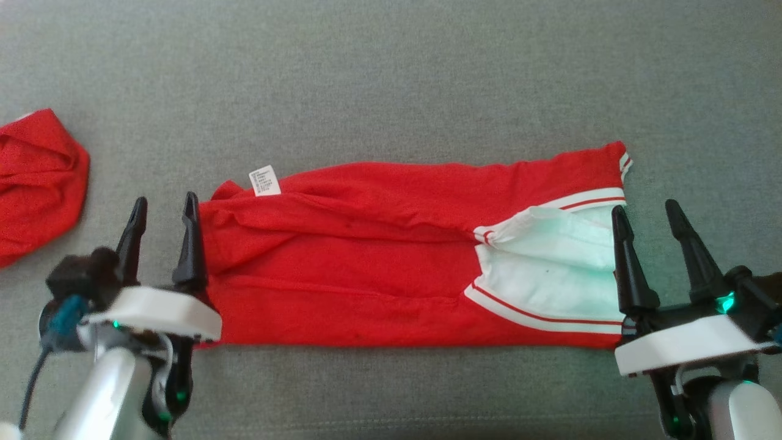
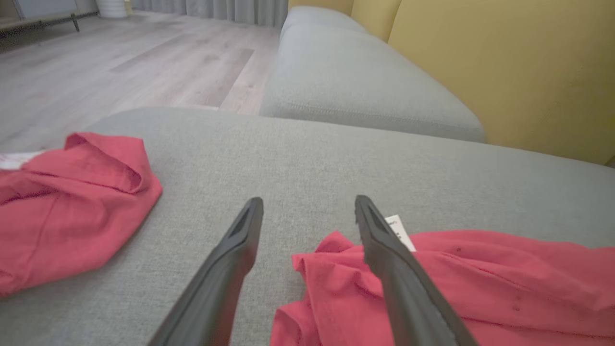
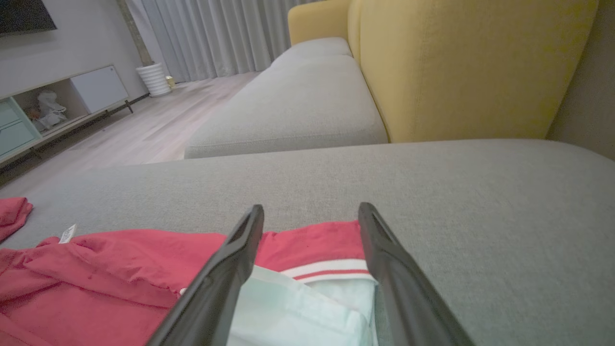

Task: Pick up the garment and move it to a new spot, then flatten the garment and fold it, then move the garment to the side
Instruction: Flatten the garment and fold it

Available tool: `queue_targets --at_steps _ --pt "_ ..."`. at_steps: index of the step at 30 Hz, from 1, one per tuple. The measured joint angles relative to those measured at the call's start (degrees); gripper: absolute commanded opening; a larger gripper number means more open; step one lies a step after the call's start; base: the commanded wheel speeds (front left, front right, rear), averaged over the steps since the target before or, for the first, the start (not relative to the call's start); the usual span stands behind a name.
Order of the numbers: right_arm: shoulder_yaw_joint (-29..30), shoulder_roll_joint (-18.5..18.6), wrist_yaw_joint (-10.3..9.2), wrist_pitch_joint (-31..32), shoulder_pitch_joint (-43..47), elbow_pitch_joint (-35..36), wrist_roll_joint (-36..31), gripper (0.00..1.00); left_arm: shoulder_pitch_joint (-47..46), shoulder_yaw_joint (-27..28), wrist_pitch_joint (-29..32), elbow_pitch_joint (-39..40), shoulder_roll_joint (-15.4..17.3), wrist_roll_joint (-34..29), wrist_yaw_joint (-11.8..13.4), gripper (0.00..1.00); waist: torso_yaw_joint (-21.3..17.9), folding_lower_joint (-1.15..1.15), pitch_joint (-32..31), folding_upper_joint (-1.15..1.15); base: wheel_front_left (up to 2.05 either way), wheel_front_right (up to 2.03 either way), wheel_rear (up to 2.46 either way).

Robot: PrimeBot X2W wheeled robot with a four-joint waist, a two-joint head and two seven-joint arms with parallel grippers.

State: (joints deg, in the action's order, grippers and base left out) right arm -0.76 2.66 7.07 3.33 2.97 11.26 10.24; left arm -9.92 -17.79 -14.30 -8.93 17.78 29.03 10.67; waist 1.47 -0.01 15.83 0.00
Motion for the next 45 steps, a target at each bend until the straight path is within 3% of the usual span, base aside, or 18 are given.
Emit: queue_targets --at_steps 10,34,40,45 --pt "-0.1 0.0 0.00 -0.3 -0.1 -1.2 -3.3 1.00 6.4 -0.5 0.0 4.9 -0.6 -5.3 0.5 1.00 0.2 0.00 -3.7 0.00 0.00 0.00 0.00" --pt "1.1 0.0 0.00 0.4 1.0 -4.8 -2.0 1.00 7.4 -1.4 0.0 4.2 -1.6 -6.8 -0.1 1.00 1.0 0.00 -4.7 0.00 0.00 0.00 0.00" --pt "3.3 0.0 0.00 4.3 -4.8 -9.6 -2.6 1.00 5.9 -1.5 0.0 4.2 -2.1 -6.8 -1.0 1.00 1.1 0.00 -2.7 0.00 0.00 0.00 0.00" --pt "4.6 0.0 0.00 11.1 -8.6 -13.8 -2.8 1.00 3.1 -1.5 0.0 3.7 -3.2 -7.4 -2.0 1.00 1.7 0.01 -0.7 0.00 0.00 0.00 0.00"
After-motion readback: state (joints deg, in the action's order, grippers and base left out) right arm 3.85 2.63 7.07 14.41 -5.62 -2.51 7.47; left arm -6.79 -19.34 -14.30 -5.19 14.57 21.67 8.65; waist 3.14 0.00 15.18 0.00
